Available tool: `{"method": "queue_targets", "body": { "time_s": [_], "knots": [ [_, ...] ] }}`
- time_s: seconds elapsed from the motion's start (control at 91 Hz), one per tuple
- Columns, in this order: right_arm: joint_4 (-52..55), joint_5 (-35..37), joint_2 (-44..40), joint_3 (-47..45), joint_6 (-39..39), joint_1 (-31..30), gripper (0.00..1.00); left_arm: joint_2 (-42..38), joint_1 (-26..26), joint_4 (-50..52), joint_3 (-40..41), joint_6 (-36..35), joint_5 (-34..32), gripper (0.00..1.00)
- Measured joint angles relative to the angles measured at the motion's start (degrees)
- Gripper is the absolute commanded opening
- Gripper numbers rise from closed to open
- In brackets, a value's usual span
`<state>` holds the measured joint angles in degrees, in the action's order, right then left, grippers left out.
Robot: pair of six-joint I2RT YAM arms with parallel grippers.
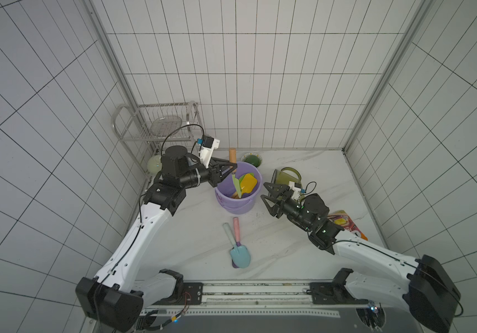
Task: Organize the gardening tools
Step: Pick up the gardening tool from the center of the board.
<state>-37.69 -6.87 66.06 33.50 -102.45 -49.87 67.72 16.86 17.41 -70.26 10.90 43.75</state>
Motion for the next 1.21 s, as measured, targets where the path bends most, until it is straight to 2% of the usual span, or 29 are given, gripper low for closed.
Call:
{"method": "queue_targets", "body": {
  "time_s": [0.176,0.352,0.715,0.869,1.209],
  "knots": [
    [-10.56,4.33,8.94,-0.17,-11.17,-4.39,0.68,0.00,0.00,-3.19,2.38,1.22,-0.13,0.03],
    [-19.41,7.98,16.35,-0.20,-15.54,-7.69,0.68,-0.39,0.00,-6.08,4.42,1.77,-0.55,0.03],
    [-28.87,13.35,18.86,1.36,-16.90,-11.39,0.64,-1.38,-0.20,-11.43,7.85,3.28,-2.10,0.04],
    [-31.50,13.99,21.73,1.57,-16.92,-12.55,0.54,-1.40,-0.74,-13.79,9.16,4.57,-2.43,0.05],
    [-32.52,14.01,23.63,4.83,-16.96,-12.90,0.40,-1.40,-0.85,-17.14,10.78,6.23,-2.56,0.05]
  ]
}}
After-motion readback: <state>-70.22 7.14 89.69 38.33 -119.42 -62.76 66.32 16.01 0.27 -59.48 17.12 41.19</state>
